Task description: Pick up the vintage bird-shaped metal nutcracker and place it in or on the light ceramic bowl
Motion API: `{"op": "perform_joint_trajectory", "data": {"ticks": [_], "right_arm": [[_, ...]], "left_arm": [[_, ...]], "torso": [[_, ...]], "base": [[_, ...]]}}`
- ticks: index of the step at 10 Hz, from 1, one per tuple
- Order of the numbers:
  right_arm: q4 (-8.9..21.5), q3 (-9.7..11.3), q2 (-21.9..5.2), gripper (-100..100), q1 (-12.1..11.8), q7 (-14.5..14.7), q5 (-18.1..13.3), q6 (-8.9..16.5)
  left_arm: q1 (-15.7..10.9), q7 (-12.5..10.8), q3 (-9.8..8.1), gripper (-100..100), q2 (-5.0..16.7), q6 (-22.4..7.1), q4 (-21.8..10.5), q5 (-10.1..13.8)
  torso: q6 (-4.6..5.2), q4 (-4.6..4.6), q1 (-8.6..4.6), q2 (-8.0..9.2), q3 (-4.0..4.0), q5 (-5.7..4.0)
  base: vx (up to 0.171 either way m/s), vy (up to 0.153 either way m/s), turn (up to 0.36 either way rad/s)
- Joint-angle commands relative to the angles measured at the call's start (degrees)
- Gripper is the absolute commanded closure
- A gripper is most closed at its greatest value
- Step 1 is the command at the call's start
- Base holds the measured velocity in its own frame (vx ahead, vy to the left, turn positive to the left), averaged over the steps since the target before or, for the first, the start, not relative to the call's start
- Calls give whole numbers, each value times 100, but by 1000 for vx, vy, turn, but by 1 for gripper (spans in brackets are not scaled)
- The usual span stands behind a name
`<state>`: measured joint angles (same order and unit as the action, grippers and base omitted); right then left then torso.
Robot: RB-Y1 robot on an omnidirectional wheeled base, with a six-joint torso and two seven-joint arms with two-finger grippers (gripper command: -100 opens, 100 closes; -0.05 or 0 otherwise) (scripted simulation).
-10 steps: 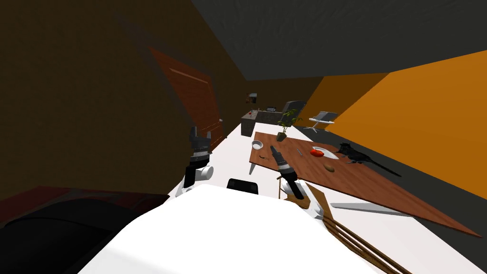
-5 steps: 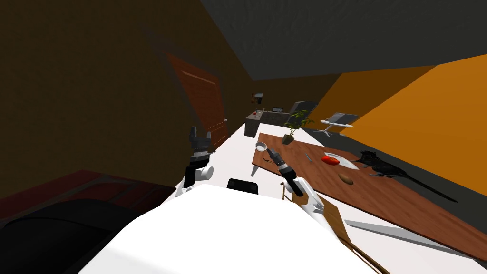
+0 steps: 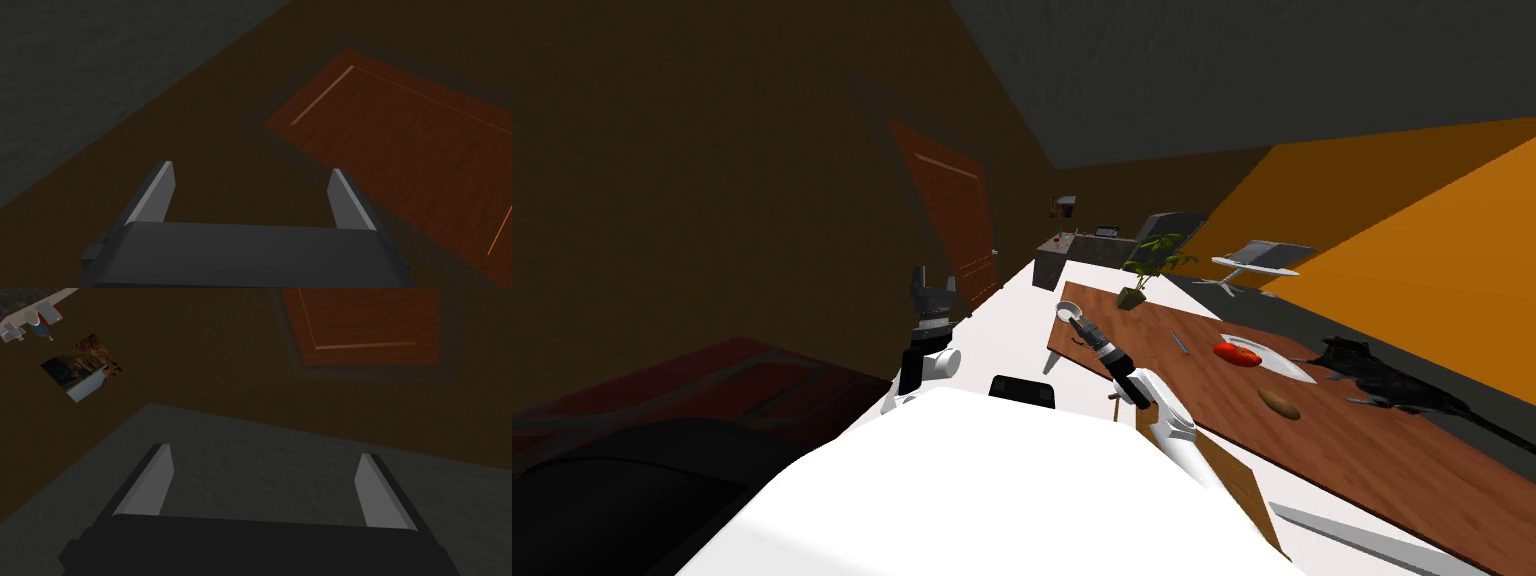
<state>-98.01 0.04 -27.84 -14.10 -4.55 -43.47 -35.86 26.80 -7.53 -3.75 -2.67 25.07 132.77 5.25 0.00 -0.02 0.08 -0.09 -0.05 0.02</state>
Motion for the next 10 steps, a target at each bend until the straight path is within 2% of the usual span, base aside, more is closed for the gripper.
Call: {"op": "perform_joint_trajectory", "data": {"ticks": [1, 2, 4, 5, 6, 7, 9, 10], "right_arm": [[223, -9, -88, -100, 76, -33, -286, -106], [437, 0, -269, -100, 208, -101, -460, -248], [534, 0, -269, -100, 208, -101, -724, -248], [813, 10, -447, -100, 339, -171, -933, -390], [851, 10, -447, -100, 339, -171, -1103, -390], [1121, 20, -623, -100, 467, -242, -1274, -532], [1175, 20, -623, -100, 467, -242, -1553, -532], [1457, 30, -793, -100, 593, -314, -1744, -673]], "left_arm": [[0, 0, 0, 0, 0, 0, 0, 0], [1, 0, -1, 0, 0, 0, 0, 0], [1, 0, -1, 0, 0, 0, 0, 0], [1, 0, -1, 0, 0, 0, 0, 0], [0, 0, 0, 0, 0, 0, 0, 0], [1, 0, -1, 0, 0, 0, 0, 0], [1, 0, -1, 0, 0, 0, 0, 0], [1, 0, -1, 0, 0, 0, 0, 0]], "torso": [[0, 0, 0, 0, 0, 0], [5, 0, -2, 1, 0, -1], [6, 0, -2, 2, 1, -1], [7, 1, -3, 7, 4, -1], [0, 1, 0, 6, 3, 0], [6, 1, -2, 5, 3, -1], [7, 1, -2, 6, 3, 0], [8, 1, -2, 9, 5, -1]], "base": [[22, 3, 118], [22, 10, 237], [13, 0, 51], [9, 10, 255], [11, 0, 142], [11, 6, 222], [8, 0, 55], [2, 9, 236]]}}
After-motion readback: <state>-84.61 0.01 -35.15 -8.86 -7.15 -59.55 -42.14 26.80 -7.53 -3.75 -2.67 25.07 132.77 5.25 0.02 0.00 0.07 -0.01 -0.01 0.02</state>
